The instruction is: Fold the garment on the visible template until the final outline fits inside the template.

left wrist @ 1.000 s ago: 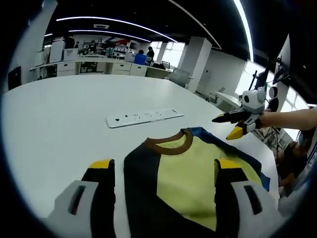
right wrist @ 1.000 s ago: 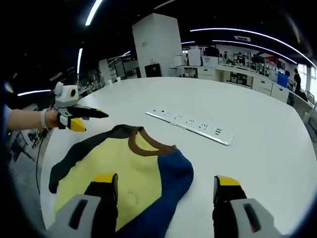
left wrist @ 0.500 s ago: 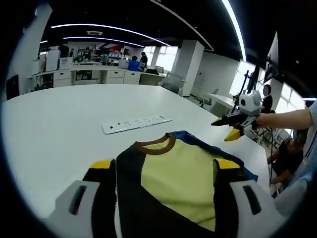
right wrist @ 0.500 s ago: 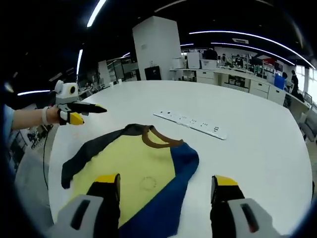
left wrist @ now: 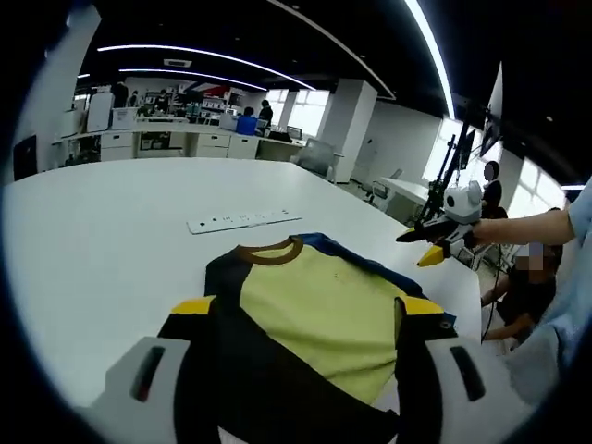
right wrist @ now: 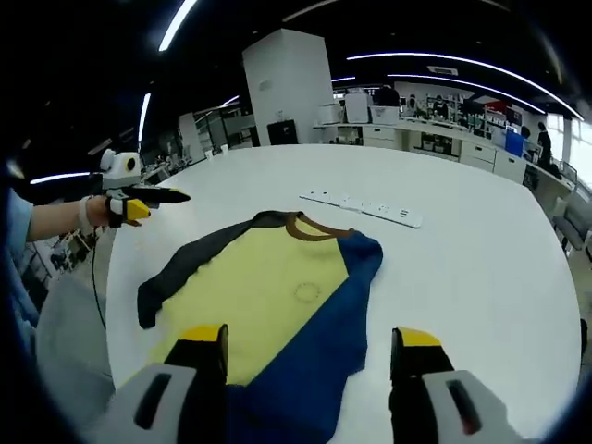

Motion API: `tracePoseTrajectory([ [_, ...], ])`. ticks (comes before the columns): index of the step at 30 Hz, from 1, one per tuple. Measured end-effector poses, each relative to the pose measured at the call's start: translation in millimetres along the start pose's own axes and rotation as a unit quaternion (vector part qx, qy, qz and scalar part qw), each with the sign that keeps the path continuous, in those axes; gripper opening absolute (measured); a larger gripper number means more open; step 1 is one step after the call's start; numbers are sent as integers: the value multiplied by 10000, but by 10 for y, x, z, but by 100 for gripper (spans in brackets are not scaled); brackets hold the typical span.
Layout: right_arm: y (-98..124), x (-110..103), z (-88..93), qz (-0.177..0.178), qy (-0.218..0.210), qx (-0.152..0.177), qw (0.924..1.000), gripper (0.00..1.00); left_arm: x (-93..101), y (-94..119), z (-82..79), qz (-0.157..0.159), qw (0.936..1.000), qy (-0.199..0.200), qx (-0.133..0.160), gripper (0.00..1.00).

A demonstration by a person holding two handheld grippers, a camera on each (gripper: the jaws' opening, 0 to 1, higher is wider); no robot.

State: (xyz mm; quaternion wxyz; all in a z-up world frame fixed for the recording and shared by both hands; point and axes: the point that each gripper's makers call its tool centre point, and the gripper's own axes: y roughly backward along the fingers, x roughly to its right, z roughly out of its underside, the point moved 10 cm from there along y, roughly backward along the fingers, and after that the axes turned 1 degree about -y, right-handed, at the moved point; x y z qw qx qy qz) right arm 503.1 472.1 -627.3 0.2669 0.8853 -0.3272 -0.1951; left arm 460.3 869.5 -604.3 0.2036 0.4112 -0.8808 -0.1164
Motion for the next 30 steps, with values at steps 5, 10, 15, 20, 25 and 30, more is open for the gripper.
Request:
tracePoseTrajectory([
  [5, 100, -22, 63, 61, -28, 48, 10000, 71, 87, 108, 64, 1, 10000, 24, 34, 73],
  [10, 186, -81, 122, 98, -37, 52, 9999, 70, 154, 186, 137, -28, 9999, 78, 83, 73],
  [15, 241, -80, 128, 132, -39, 60, 9999, 70, 186, 260, 160, -55, 9999, 80, 69, 73],
  [20, 283, -55, 175, 123, -60, 87, 9999, 68, 219, 342, 171, -98, 9998, 96, 123, 72],
  [25, 340, -55, 249, 127, -10, -40, 9999, 68, 241, 410, 203, -166, 9996, 121, 206, 72],
  [30, 403, -93, 327, 118, -68, -64, 9999, 65, 286, 471, 266, -198, 9993, 184, 275, 71],
])
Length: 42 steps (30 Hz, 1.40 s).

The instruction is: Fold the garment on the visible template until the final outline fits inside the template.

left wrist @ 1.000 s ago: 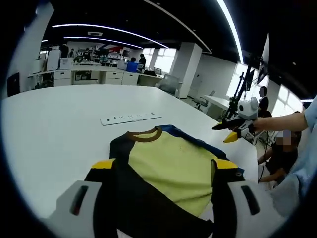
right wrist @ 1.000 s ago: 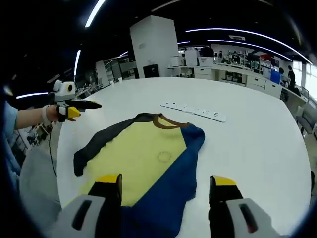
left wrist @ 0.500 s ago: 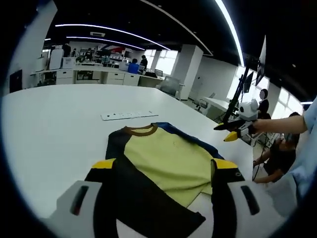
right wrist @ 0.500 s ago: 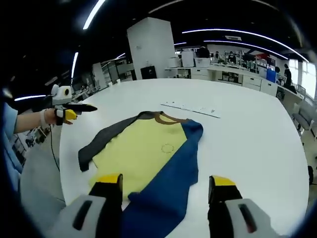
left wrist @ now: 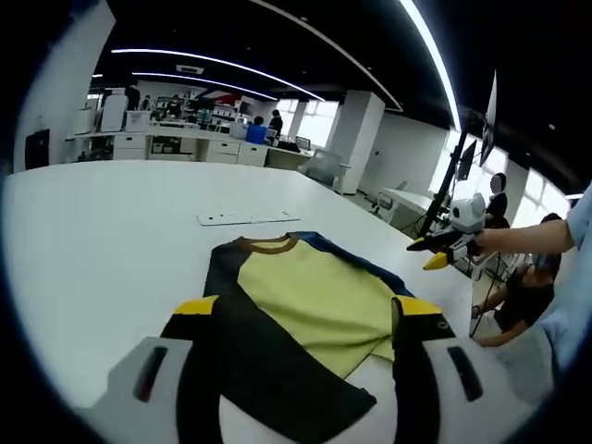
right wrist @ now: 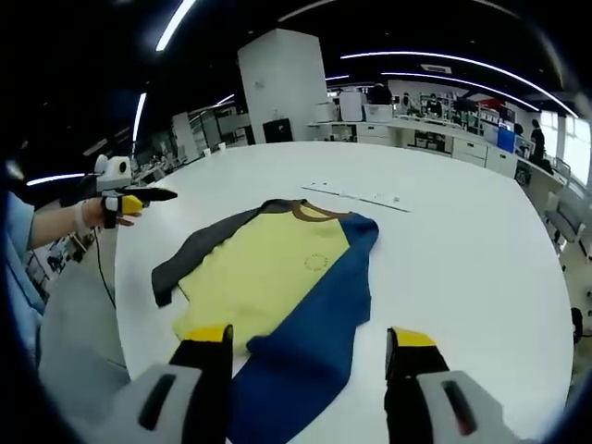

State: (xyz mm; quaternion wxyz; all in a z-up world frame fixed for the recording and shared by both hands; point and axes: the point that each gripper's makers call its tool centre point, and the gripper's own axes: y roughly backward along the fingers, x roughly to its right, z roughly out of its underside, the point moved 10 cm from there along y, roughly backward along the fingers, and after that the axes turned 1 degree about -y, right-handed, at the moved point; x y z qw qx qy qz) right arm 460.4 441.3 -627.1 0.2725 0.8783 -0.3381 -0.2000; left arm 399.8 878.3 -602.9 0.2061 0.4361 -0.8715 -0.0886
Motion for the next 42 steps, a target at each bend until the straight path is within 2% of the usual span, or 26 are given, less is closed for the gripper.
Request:
tracePoseTrajectory([
  [5, 48, -58, 207, 114, -61, -97, 9999, 57, 24, 39, 93, -2, 10000, 94, -9, 70],
  [8, 81, -112, 364, 102, -249, -168, 9995, 53, 42, 51, 121, 19, 9999, 152, -5, 70],
  [12, 119, -203, 536, 183, -165, -337, 9991, 51, 57, 61, 137, 25, 9998, 189, 20, 69],
  [15, 136, -253, 668, 263, -179, -437, 9985, 45, 71, 66, 141, 34, 9997, 220, 35, 69],
  [20, 168, -347, 881, 350, -426, -481, 9973, 35, 91, 80, 152, 66, 9996, 251, 58, 69],
  [25, 224, -418, 1074, 430, -679, -511, 9954, 33, 106, 90, 190, 70, 9996, 268, 20, 69],
  [35, 284, -493, 1187, 468, -703, -613, 9945, 27, 148, 103, 290, 103, 9992, 393, 6, 69],
  [42, 271, -541, 1201, 529, -552, -701, 9946, 17, 155, 107, 319, 106, 9990, 431, 7, 68],
])
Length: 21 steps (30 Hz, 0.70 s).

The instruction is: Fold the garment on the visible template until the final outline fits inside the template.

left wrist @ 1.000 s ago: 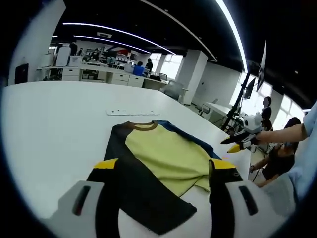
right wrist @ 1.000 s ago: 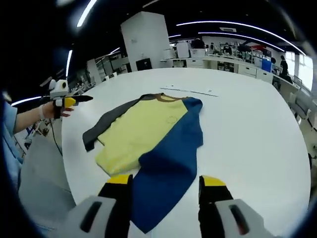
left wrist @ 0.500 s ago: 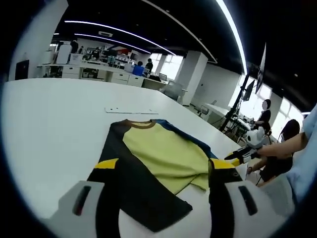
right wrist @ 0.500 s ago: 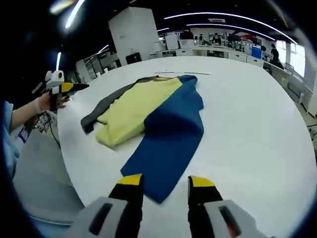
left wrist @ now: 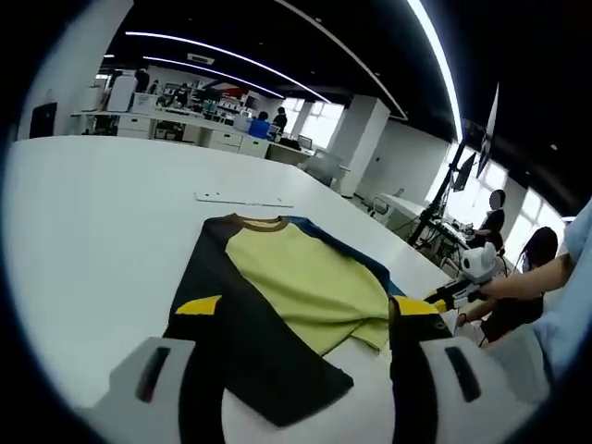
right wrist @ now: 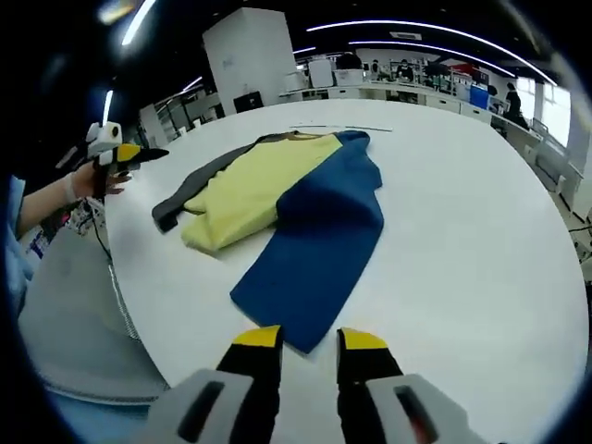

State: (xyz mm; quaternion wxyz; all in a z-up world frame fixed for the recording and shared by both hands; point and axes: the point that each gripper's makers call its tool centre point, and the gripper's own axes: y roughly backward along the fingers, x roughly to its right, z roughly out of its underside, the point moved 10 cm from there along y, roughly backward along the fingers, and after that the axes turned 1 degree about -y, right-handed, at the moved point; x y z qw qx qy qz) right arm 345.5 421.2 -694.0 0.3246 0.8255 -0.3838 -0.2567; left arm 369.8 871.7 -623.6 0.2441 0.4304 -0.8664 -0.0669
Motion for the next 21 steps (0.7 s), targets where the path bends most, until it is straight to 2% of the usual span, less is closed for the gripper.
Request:
tracePoseTrajectory([
  [10, -45, -6, 11, 115, 199, -168, 9996, 6, 1, -4, 30, 14, 10000, 54, -12, 68],
  [15, -50, 11, 12, 132, 181, -176, 9996, 1, 9, -12, 59, 10, 10000, 65, -39, 68],
  [21, -45, 40, -3, 80, 16, -159, 9998, 0, 21, -18, 80, 15, 9999, 82, -73, 67],
])
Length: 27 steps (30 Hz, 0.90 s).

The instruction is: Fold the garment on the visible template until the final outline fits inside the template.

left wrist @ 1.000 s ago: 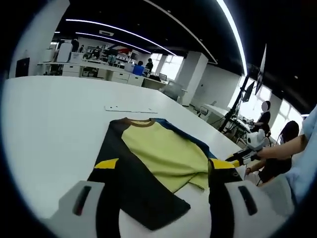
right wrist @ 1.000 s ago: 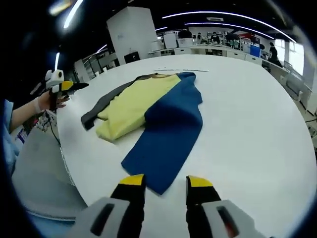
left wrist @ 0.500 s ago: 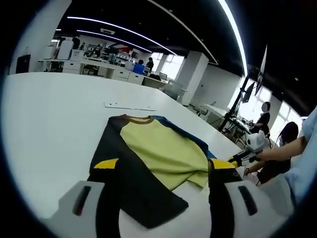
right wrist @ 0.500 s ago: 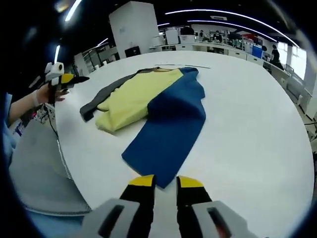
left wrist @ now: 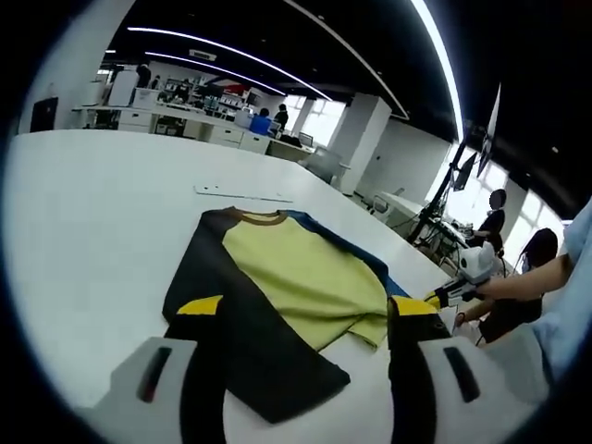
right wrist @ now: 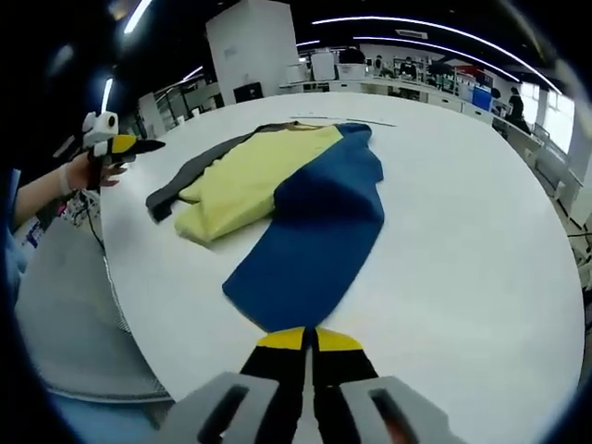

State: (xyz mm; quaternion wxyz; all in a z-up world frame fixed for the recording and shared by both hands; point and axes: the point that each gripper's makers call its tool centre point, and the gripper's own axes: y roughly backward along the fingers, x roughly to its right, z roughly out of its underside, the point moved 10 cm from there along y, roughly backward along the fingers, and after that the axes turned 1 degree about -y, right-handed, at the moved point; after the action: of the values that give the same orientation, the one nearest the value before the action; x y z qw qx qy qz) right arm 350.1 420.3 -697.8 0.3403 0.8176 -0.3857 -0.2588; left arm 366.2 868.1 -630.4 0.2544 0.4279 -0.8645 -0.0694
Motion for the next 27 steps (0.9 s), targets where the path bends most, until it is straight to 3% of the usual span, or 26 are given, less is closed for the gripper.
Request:
tracePoseTrajectory([
  [9, 238, 200, -192, 170, 144, 193, 9996, 0, 51, 18, -80, 20, 10000, 23, 66, 67],
  [17, 531, 684, -430, 583, 212, 341, 9975, 0, 113, -2, -117, 71, 9999, 39, 119, 67],
  [27, 706, 1117, -590, 945, 324, 188, 9948, 0, 107, 21, -155, -24, 9998, 105, 167, 67],
])
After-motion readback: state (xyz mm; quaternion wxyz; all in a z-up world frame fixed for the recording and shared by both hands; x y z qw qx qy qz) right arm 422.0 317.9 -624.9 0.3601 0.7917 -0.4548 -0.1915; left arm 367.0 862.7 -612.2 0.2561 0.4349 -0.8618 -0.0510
